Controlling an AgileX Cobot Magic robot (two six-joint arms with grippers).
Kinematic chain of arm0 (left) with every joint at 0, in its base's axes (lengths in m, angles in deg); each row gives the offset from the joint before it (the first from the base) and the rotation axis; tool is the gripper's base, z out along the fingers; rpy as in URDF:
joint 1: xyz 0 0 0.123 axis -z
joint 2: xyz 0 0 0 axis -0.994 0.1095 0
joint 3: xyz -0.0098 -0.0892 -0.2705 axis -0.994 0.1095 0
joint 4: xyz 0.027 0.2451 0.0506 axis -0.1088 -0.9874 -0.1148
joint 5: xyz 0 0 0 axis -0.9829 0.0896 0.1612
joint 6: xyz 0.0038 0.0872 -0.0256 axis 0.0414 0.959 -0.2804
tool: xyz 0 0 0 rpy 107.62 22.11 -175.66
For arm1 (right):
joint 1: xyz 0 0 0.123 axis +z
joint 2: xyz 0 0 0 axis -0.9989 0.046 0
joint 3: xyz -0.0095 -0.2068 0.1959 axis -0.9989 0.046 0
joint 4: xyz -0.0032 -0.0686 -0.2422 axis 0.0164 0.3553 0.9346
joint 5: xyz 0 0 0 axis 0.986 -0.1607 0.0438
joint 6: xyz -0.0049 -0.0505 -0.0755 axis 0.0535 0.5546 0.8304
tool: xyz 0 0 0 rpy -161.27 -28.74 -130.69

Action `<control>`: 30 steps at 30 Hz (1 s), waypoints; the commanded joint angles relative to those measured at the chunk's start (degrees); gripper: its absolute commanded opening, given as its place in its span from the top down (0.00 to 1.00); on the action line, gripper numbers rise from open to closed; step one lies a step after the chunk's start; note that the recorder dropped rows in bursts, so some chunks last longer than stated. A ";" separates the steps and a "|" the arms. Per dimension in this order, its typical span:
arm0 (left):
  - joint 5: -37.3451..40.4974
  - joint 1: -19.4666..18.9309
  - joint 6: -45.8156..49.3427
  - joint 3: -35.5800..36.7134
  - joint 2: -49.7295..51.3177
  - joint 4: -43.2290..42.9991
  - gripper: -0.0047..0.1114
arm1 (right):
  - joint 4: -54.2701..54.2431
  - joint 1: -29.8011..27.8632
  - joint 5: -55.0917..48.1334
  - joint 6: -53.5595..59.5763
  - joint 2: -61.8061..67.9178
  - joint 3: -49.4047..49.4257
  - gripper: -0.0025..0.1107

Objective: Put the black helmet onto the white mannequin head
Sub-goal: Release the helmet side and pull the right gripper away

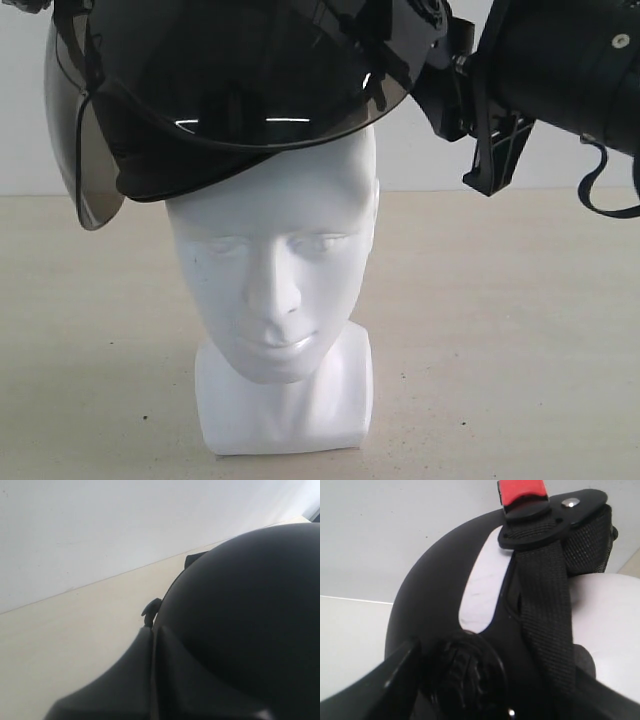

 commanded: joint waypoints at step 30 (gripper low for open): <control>15.52 3.06 -0.60 0.11 -1.41 5.62 0.92 | 5.80 -0.67 -26.47 14.22 -2.30 0.68 0.54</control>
